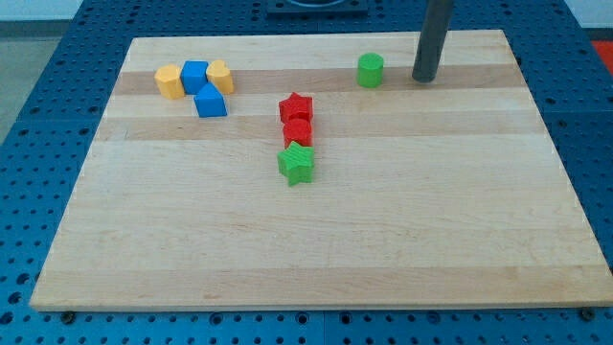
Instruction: Move green circle slightly to left
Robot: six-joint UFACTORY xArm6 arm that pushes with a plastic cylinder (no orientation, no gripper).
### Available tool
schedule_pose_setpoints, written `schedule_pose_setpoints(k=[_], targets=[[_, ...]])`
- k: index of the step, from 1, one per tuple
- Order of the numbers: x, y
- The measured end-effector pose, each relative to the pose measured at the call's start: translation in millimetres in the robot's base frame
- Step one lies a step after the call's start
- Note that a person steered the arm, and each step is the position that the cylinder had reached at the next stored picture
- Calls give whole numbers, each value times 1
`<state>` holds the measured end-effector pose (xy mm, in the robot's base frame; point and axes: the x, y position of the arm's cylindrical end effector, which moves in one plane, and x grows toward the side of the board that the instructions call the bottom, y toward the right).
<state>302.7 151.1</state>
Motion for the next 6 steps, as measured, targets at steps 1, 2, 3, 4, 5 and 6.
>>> schedule_pose_setpoints(k=[1,2,3,4,5,6], targets=[[0,-4],[0,-17],[0,-37],[0,-57],[0,-78],[0,-94]])
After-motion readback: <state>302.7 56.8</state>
